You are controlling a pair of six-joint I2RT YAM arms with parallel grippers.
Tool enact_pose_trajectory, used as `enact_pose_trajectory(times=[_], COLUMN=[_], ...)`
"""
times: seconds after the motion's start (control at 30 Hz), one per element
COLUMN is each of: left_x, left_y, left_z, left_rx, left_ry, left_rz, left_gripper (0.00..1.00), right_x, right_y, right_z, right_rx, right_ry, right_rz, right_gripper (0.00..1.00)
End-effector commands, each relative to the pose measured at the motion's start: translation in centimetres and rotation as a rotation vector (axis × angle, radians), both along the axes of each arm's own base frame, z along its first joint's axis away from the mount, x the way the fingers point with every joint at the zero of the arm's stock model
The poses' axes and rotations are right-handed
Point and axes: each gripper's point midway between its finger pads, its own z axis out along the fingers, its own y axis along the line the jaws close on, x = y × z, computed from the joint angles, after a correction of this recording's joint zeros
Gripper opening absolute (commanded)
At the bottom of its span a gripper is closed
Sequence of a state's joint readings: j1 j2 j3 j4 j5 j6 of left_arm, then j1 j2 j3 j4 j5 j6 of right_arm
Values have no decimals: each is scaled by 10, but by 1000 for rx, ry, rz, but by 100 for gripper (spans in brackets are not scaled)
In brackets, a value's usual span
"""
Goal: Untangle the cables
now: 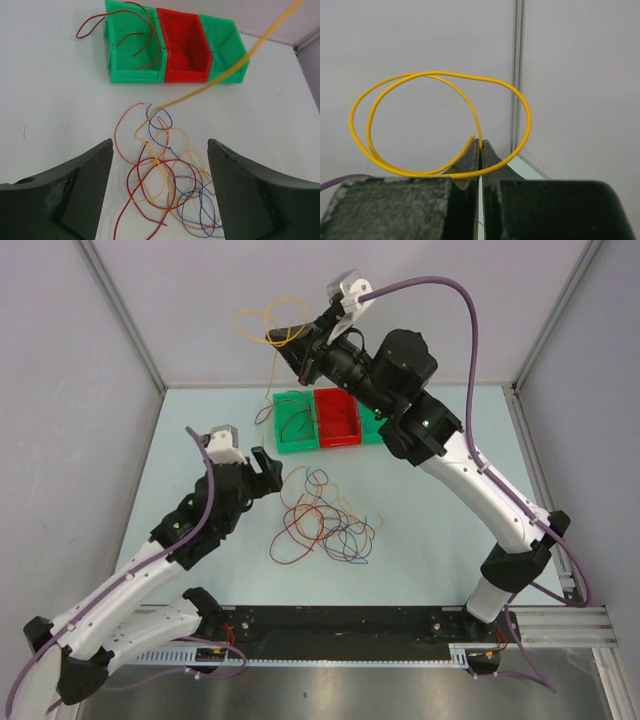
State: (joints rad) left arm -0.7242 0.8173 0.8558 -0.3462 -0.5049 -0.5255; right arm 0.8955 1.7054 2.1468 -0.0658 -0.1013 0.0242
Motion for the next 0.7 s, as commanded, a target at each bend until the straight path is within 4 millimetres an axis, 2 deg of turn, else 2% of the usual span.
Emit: enact_pose_trajectory(times=[0.0, 0.03, 0.07, 0.1, 0.17, 0.2, 0.23, 0.27, 0.37, 0.4, 0.47, 0.5, 0.63, 0.67], left_x=[29, 35, 43, 48, 60, 67, 71, 74, 78, 78, 78, 79, 78, 75], left_y=[2, 0, -3, -1, -6, -14, -19, -23, -42, -45, -48, -48, -47, -49], left_z=[24, 28, 19, 18, 23, 19, 25, 28, 37, 38, 40, 40, 57, 72], left_rx=[-67, -83, -59, -39, -45, -16, -35, -43, -61, -68, -77, -79, -76, -93], left_ry=[-81, -105, -94, -102, -126, -124, -149, -160, -192, -192, -197, -198, -231, -254], left_rz=[144, 159, 176, 199, 212, 188, 185, 171, 89, 74, 58, 63, 54, 33], left_gripper=[76, 75, 74, 70, 66, 46, 33, 26, 33, 30, 19, 0, 0, 0], right_x=[-25, -29, -30, -30, -34, -33, -34, -36, -36, -38, -38, -38, -34, -31], right_y=[-30, -32, -30, -29, -32, -31, -32, -37, -39, -42, -43, -46, -57, -57], right_z=[38, 39, 35, 31, 31, 25, 24, 26, 20, 22, 20, 22, 26, 22], right_rx=[113, 118, 108, 102, 102, 93, 95, 102, 89, 92, 85, 90, 129, 133], right_ry=[-50, -50, -45, -34, -25, -20, -14, -15, -6, -7, -6, -8, 3, 13], right_rz=[10, 18, 30, 34, 40, 39, 38, 34, 26, 25, 20, 11, -16, -21], right_gripper=[0, 0, 0, 0, 0, 0, 0, 0, 0, 0, 0, 0, 0, 0])
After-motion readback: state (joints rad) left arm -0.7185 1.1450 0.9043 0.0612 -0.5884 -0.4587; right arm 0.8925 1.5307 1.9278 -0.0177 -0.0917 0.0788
